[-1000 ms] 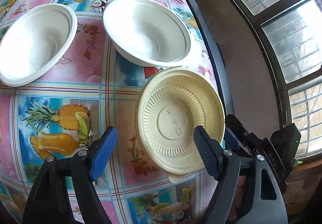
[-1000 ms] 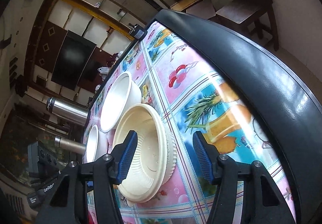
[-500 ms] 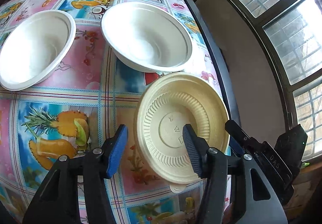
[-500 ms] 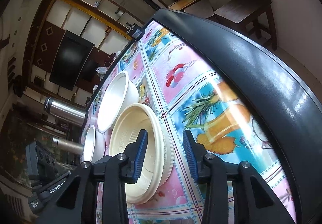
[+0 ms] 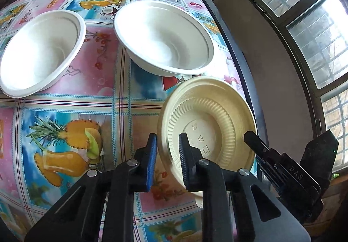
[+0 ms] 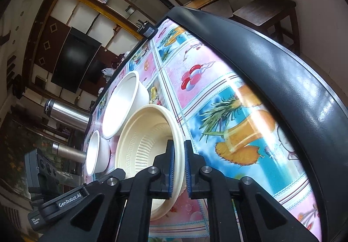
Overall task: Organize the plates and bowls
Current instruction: 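Carry the cream plates in both grippers toward the red plate stack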
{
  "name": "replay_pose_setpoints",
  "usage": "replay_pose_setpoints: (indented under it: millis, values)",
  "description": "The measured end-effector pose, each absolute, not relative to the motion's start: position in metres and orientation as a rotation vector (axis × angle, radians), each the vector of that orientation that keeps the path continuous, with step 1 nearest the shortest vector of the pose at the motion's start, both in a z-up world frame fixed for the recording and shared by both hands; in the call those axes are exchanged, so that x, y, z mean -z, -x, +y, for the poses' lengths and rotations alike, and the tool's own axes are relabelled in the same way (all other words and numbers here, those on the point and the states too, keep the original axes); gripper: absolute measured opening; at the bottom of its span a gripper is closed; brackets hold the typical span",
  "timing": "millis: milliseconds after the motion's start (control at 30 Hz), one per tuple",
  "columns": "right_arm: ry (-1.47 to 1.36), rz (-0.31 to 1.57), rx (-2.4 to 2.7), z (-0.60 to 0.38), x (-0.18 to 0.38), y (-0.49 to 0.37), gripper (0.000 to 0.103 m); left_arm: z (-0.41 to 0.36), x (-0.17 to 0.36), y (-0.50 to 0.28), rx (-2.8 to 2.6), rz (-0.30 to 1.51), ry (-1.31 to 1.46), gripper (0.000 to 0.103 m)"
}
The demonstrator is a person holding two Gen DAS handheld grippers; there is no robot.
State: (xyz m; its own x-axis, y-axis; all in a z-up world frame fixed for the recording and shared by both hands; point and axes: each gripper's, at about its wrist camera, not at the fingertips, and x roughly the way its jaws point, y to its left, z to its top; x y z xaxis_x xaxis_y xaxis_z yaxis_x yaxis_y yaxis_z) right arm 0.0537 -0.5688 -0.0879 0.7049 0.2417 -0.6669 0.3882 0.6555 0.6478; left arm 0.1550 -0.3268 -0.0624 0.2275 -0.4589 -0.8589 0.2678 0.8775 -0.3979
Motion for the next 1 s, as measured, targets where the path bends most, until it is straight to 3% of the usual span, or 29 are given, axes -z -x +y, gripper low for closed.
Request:
replay_pose_setpoints:
  millis: [233, 1000]
  values:
    - [-0.863, 0.811, 0.103, -0.567, 0.088, -0.055, 0.009, -0.325, 0.063, -0.155, 0.496, 1.237, 0.170, 0.009]
    - [-0.735, 0.849, 0.009, -0.487, 0.089, -0.061, 0.009, -0.239, 0.063, -0.135, 0.441, 1.223, 0.223, 0.009]
